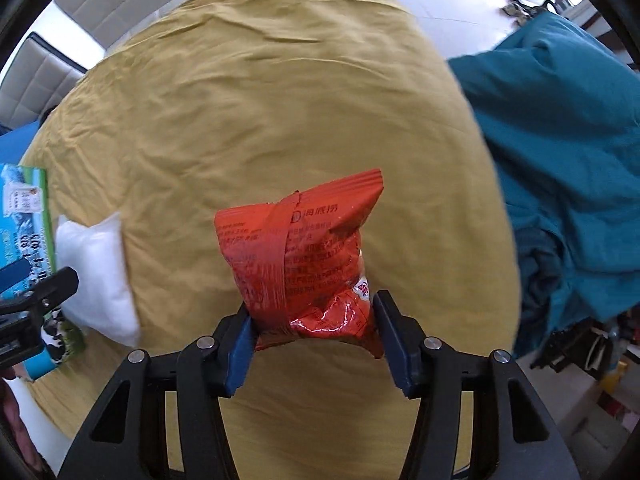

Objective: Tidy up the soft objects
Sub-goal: 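Grasp the white soft pack with the left tool while the right tool grasps the orange bag, then lift the white pack with the left tool while the right tool lifts the orange bag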

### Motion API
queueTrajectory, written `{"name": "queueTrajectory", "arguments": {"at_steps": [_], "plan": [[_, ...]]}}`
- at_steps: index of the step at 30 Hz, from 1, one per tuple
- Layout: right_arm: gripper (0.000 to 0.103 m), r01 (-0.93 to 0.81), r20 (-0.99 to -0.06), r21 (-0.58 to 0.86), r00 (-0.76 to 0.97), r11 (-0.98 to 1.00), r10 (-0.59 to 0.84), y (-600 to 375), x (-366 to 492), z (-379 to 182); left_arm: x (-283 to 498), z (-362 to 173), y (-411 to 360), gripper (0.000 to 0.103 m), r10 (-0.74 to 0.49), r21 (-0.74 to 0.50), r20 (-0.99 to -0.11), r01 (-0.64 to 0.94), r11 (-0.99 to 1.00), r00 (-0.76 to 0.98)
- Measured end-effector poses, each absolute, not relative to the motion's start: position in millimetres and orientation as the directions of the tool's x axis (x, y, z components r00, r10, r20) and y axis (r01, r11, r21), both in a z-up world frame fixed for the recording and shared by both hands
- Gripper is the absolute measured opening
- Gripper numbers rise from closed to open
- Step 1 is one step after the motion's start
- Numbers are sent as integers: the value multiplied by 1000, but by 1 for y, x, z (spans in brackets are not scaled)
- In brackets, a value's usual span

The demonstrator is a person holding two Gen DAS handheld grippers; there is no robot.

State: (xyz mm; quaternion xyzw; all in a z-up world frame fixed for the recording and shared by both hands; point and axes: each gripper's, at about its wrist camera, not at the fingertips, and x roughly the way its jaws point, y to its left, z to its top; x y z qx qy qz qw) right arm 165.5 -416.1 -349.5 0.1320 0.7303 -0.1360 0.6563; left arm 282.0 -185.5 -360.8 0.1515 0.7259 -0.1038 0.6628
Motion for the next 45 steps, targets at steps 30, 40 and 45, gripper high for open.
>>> {"name": "queueTrajectory", "arguments": {"at_steps": [30, 40, 45], "plan": [[63, 403, -975, 85, -156, 911, 160, -452, 181, -365, 292, -412, -171, 92, -34, -116, -965, 305, 945, -261], [64, 459, -965, 133, -144, 878, 221, -461, 176, -388, 286, -418, -175, 93, -113, -191, -956, 281, 941, -271], [57, 459, -969, 114, -143, 881, 200, -462, 173, -395, 287, -420, -174, 91, -87, -153, -971, 296, 943, -223]]}}
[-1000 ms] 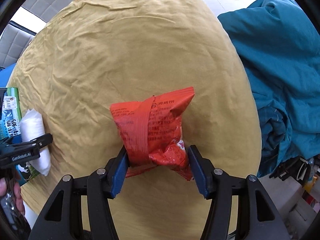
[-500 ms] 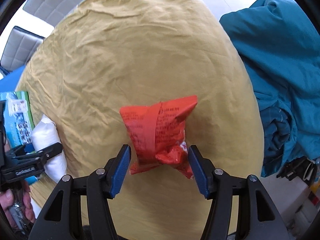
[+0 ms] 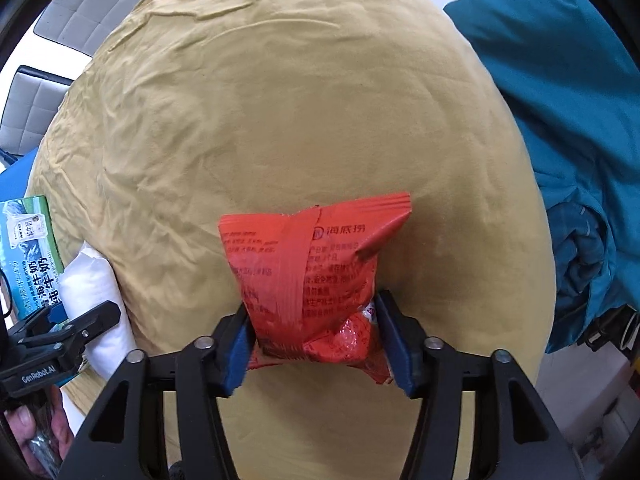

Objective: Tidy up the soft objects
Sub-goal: 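Lift the white pack with the left tool while the right tool lifts the orange bag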

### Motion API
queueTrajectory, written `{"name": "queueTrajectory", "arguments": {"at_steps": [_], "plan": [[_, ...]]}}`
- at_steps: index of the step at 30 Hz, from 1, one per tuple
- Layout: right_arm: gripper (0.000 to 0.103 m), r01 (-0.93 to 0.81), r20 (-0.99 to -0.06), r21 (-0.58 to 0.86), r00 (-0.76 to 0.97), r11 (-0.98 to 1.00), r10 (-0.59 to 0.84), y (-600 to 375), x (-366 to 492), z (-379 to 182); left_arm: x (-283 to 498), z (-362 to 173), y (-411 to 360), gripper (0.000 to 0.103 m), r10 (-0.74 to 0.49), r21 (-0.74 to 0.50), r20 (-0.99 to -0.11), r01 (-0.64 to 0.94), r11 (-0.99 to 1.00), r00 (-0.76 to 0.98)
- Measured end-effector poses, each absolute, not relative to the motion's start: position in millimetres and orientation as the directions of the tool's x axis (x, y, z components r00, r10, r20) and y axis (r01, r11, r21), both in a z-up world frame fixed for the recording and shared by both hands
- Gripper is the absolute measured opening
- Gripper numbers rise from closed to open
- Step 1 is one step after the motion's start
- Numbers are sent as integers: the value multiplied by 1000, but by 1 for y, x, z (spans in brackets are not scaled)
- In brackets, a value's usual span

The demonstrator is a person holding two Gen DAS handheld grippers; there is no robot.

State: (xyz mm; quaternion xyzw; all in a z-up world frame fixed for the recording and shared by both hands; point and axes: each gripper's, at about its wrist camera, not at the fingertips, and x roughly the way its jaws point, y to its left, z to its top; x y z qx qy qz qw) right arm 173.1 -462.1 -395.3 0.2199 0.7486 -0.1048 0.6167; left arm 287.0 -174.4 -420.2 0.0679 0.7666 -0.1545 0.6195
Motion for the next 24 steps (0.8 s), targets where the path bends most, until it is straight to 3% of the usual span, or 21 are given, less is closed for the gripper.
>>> {"name": "queueTrajectory", "arguments": {"at_steps": [11, 24], "plan": [[52, 422, -985, 97, -88, 902, 147, -443, 171, -359, 257, -385, -202, 82, -54, -85, -994, 361, 929, -96], [49, 379, -986, 156, -1, 912, 169, -414, 172, -300, 248, -310, -189, 76, -150, -136, -989, 360, 923, 11]]}}
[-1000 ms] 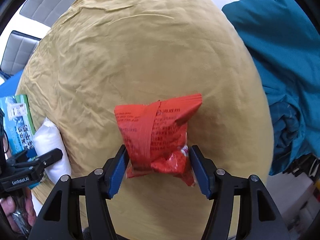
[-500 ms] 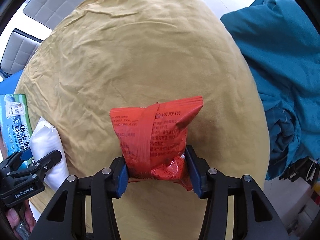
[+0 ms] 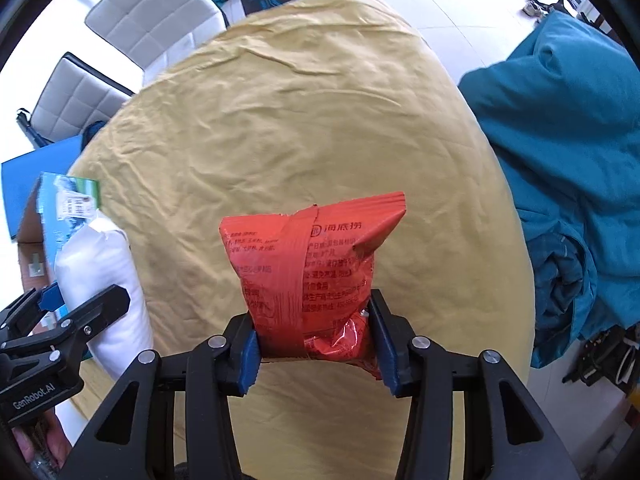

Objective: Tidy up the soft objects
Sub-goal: 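Lift the white pack with the left tool while the right tool lifts the orange bag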

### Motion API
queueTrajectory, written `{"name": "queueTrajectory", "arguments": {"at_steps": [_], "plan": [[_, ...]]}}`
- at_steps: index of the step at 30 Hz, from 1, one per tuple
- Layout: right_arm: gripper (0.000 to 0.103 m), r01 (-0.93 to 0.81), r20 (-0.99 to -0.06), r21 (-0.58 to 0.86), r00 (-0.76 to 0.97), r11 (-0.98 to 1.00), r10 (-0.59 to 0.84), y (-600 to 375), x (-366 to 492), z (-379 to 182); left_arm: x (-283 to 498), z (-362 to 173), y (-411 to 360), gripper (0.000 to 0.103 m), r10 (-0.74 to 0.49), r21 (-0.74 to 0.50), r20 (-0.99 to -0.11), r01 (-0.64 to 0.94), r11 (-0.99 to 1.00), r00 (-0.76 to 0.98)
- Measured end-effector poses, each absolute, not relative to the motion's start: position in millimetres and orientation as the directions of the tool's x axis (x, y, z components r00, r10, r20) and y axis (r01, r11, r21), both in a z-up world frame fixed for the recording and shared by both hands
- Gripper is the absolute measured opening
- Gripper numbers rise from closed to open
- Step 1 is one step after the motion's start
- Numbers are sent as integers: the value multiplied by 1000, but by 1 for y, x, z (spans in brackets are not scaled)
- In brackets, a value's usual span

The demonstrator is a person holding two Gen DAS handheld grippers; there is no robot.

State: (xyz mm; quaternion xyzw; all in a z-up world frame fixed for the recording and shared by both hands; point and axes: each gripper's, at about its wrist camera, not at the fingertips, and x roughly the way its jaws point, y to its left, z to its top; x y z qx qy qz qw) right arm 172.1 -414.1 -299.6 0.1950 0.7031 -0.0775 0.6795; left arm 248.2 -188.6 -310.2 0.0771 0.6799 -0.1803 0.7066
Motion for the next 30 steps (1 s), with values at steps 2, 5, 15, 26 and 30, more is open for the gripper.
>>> {"name": "queueTrajectory", "arguments": {"at_steps": [2, 5, 15, 26, 30], "plan": [[49, 373, -983, 175, 17, 911, 181, -413, 175, -293, 247, -297, -187, 75, -166, -148, -986, 350, 925, 21], [49, 348, -982, 187, 39, 919, 186, -402, 176, -279, 249, -285, -177, 73, -186, -167, -982, 331, 929, 27], [49, 298, -994, 45, -77, 954, 71, -385, 173, -320, 251, -363, -192, 73, -168, -208, -974, 314, 926, -152], [49, 357, -991, 72, -84, 931, 109, -409, 149, -337, 248, -401, -174, 73, -238, -290, -938, 196, 937, -251], [49, 355, -994, 61, -63, 933, 89, -415, 154, -333, 258, -361, -172, 91, -346, -369, -920, 113, 922, -184]]}}
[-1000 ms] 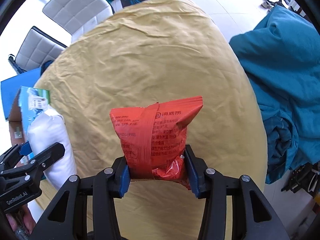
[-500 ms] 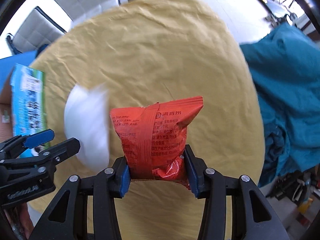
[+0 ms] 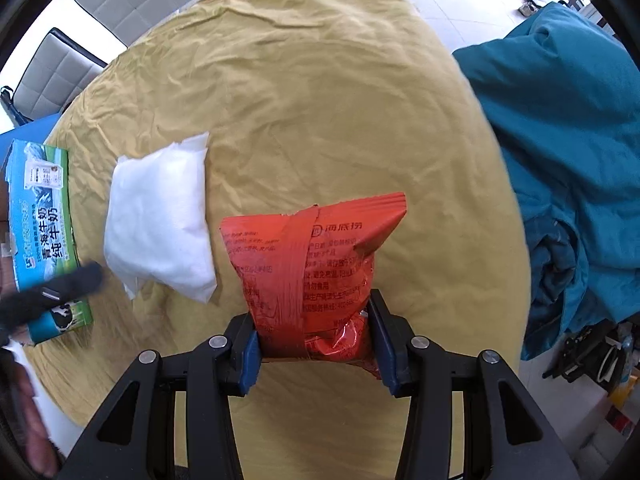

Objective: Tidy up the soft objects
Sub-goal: 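Lift the white pack with the left tool while the right tool lifts the orange bag, then carry both packs into the box and open both tools to release them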

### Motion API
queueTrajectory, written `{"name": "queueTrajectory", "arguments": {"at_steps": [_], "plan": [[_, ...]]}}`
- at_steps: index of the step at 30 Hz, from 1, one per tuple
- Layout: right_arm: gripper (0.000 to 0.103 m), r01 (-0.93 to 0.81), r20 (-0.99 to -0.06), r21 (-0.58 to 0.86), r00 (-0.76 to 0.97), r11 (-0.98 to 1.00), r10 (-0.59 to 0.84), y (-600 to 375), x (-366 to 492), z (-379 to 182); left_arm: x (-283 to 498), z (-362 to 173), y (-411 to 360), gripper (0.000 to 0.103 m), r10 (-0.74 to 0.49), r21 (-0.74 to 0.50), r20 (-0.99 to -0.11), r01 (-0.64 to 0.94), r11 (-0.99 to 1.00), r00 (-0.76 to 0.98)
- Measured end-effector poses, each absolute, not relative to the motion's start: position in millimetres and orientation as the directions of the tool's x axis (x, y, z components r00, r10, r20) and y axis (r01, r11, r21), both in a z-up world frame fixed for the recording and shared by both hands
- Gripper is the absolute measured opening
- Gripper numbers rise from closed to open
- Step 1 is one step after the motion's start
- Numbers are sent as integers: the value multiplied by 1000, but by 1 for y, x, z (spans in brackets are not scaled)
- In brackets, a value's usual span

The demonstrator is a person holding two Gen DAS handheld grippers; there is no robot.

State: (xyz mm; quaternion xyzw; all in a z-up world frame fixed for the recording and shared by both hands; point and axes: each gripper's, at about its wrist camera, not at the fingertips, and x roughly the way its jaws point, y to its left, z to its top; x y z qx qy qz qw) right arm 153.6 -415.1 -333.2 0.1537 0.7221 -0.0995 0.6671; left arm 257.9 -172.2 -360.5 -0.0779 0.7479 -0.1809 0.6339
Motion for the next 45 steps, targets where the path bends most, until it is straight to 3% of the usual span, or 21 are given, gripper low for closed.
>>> {"name": "queueTrajectory", "arguments": {"at_steps": [4, 9, 13, 17, 20, 26, 30, 37, 45], "plan": [[49, 380, -993, 57, -72, 923, 91, -425, 162, -340, 277, -370, -215, 91, -295, -330, -935, 176, 927, -197], [49, 393, -993, 40, -88, 919, 81, -436, 163, -350, 281, -415, -254, 97, -30, -94, -980, 326, 941, -195], [49, 400, -992, 40, -91, 915, 83, -438, 163, -354, 285, -425, -247, 96, -54, -102, -984, 291, 951, -168], [49, 404, -993, 46, -85, 913, 88, -447, 157, -360, 280, -419, -239, 82, -76, -114, -988, 294, 949, -138], [49, 400, -994, 53, -70, 915, 88, -446, 157, -357, 274, -399, -241, 76, -108, -139, -988, 319, 938, -114], [49, 370, -996, 79, -16, 926, 91, -431, 161, -333, 268, -342, -232, 75, -182, -184, -983, 323, 928, -36], [49, 329, -990, 141, 53, 934, 131, -406, 169, -300, 265, -293, -198, 75, -237, -213, -971, 295, 931, 46], [49, 175, -966, 228, 165, 958, 200, -313, 186, -236, 264, -227, -90, 75, -217, -178, -961, 216, 960, 169], [49, 24, -944, 286, 177, 958, 277, -159, 219, -211, 273, -212, 60, 73, -136, -118, -965, 93, 989, 222]]}}
